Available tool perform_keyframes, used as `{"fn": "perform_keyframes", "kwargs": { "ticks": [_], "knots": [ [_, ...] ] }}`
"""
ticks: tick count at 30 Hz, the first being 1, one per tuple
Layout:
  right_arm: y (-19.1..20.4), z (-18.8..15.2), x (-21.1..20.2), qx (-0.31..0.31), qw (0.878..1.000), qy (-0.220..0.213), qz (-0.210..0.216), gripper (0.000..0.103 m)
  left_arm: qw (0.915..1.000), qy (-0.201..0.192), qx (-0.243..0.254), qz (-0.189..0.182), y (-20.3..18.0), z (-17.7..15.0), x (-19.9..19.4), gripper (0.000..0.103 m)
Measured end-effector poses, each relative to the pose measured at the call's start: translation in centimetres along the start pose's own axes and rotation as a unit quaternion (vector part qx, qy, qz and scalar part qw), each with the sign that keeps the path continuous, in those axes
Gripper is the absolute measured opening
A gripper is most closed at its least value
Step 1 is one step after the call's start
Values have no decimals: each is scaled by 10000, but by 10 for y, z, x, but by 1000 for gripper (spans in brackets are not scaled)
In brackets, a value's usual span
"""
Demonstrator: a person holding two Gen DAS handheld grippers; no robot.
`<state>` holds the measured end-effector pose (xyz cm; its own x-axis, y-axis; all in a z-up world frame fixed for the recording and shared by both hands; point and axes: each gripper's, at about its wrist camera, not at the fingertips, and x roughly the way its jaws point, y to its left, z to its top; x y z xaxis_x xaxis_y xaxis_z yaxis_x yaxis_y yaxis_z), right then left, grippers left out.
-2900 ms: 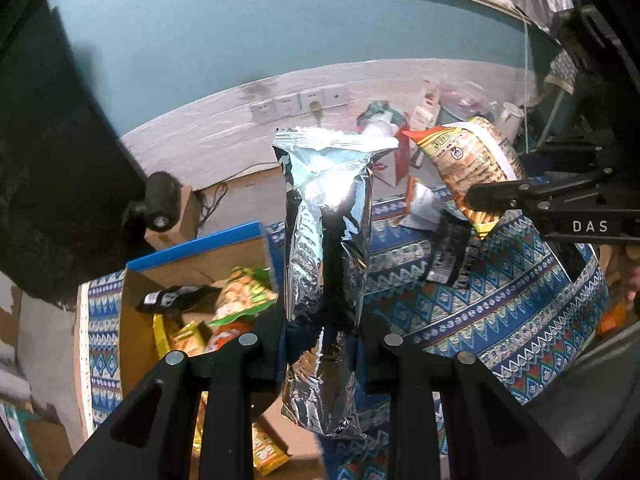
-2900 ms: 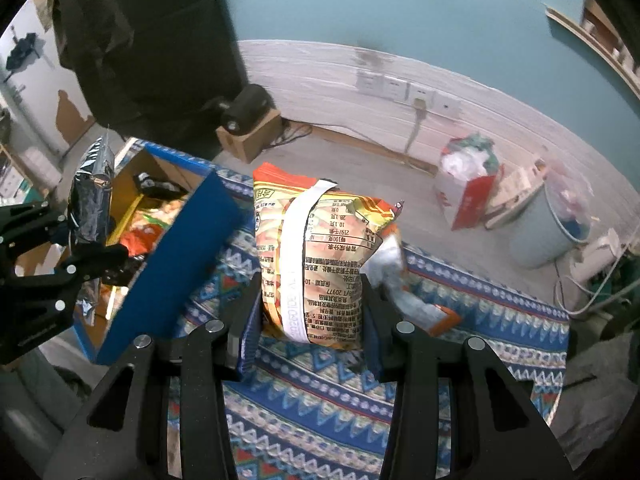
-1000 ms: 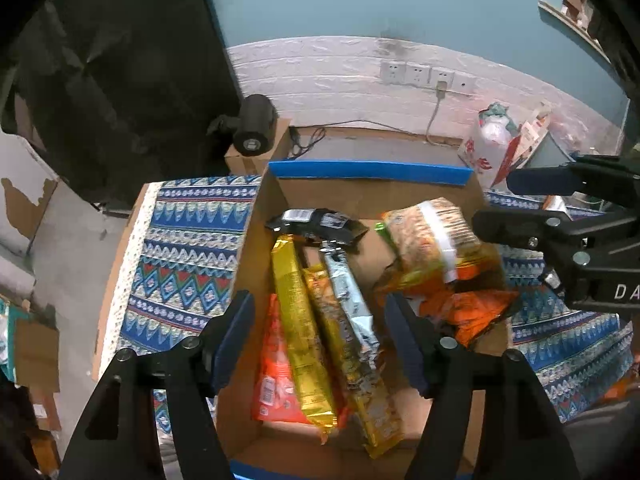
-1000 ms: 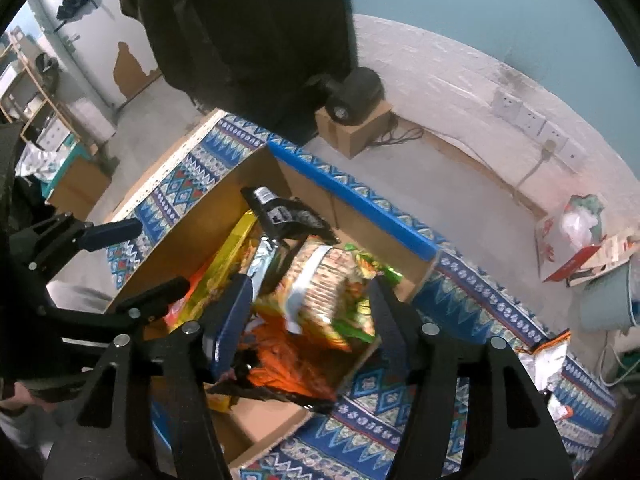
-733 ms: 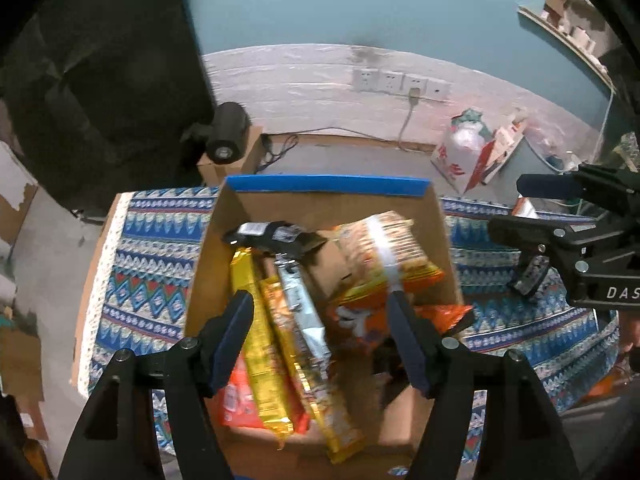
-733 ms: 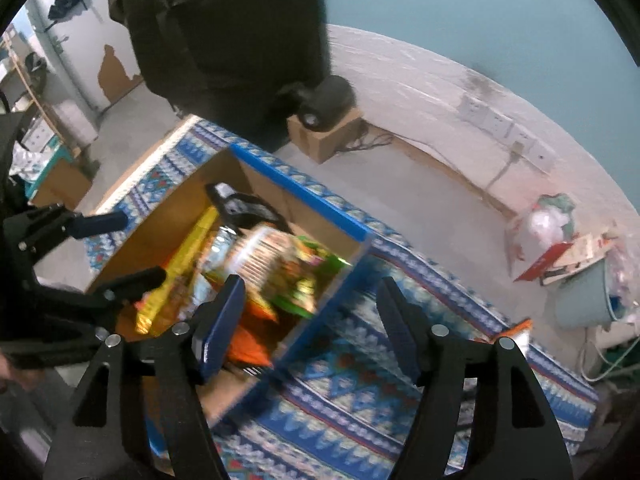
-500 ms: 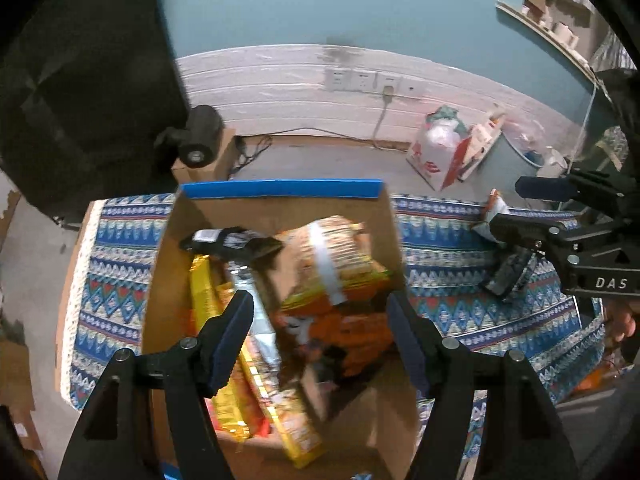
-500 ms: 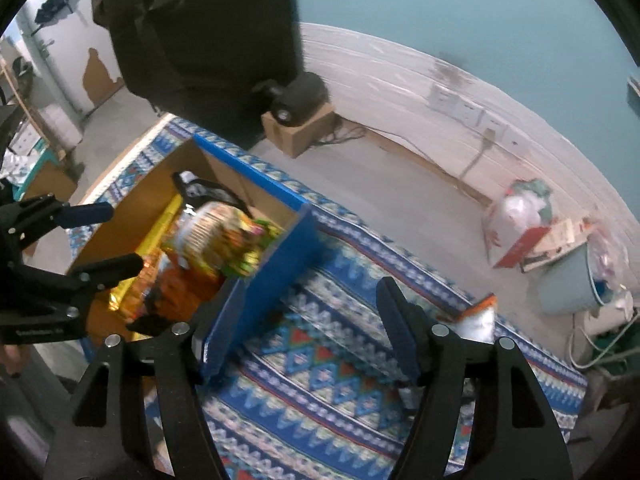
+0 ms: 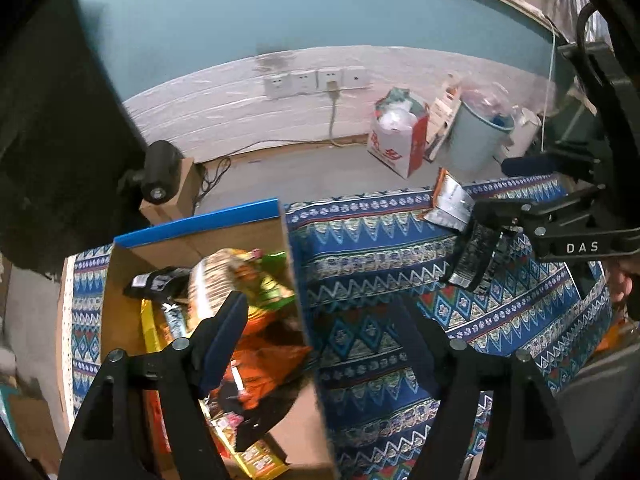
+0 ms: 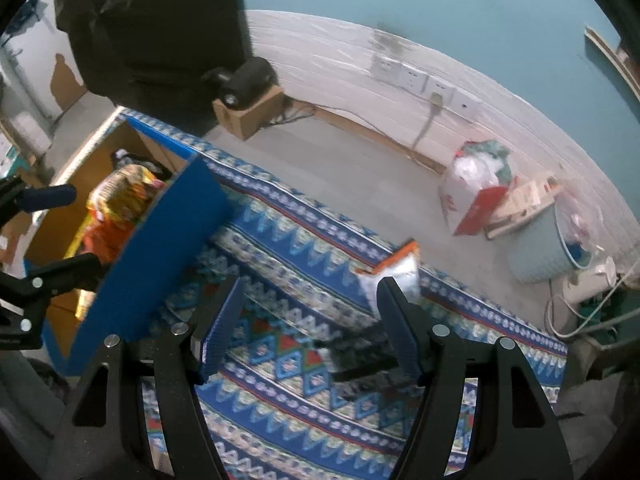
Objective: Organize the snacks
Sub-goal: 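Grasp the black printed bag with left tool while right tool grasps the orange-green puff bag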
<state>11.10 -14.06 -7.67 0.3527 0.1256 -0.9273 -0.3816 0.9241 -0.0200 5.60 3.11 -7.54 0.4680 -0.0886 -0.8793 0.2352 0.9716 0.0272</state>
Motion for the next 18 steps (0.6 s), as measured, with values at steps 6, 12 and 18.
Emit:
{"fn": "perform_keyframes", "kwargs": {
  "ticks": [6, 12, 18],
  "knots": [
    [-31, -18, 5, 125, 9995, 102, -281, 74, 9998, 119, 94, -109, -21, 10, 15, 76],
    [-63, -30, 21, 203, 9978, 288, -557, 74, 9993, 222, 241, -188, -41, 19, 35, 76],
    [-93, -42, 43, 321, 9961, 486, -661, 74, 9984, 386, 366, -199, -56, 25, 58, 76]
  ]
}}
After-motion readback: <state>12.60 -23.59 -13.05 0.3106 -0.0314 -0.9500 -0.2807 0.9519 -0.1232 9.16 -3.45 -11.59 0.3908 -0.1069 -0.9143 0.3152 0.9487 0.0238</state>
